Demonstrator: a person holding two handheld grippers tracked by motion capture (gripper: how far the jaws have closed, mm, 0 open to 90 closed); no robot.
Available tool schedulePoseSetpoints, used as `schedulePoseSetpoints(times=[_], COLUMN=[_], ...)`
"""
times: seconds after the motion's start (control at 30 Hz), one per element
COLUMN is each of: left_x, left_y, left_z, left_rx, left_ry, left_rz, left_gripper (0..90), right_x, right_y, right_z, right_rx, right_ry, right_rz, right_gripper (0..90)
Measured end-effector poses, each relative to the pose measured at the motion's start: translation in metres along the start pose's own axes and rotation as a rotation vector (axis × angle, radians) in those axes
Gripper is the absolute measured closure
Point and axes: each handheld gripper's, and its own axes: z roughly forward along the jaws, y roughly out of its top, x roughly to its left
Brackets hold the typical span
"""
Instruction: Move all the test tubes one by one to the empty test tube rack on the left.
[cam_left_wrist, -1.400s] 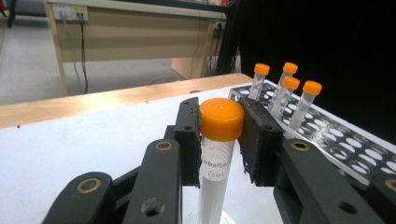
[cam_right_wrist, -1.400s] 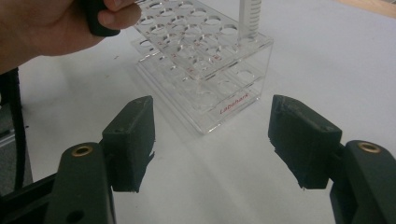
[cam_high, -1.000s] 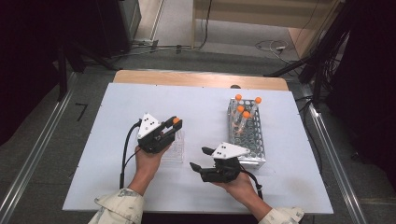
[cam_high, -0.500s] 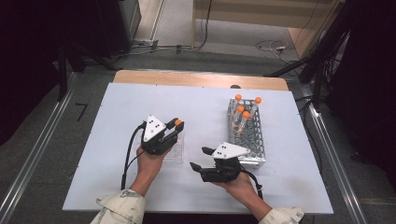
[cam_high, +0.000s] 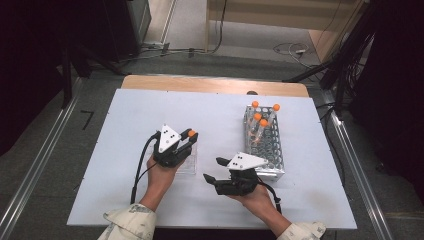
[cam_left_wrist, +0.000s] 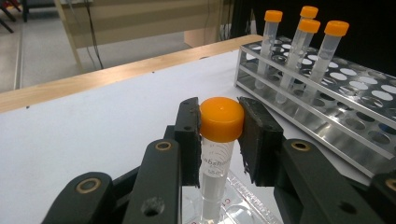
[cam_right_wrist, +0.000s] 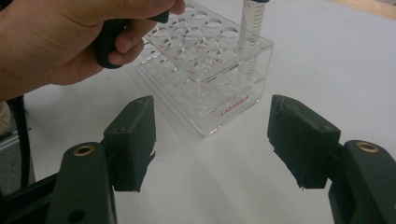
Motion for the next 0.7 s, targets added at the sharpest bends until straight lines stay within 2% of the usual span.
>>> schedulePoseSetpoints(times=[0.2, 0.57, 0.7], left_x=[0.0005, -0.0002, 0.0012], left_y=[-0.0058, -0.0062, -0.0056], left_z=[0.0017, 0.0003, -0.0011], left_rx=[0.025, 0.030, 0.020], left_ry=[0.000, 0.002, -0.016], left_rz=[-0.002, -0.004, -0.012], left_gripper=[69.7, 68.8, 59.4], right_x=[-0.0003, -0.0004, -0.0005], right_y=[0.0001, 0.0001, 0.0002], right_z=[-0.0003, -0.0005, -0.0007], right_rx=[-0.002, -0.001, -0.002], right_ry=[0.000, 0.000, 0.001], right_rz=[0.002, 0.003, 0.004], right_gripper=[30.9, 30.9, 30.9])
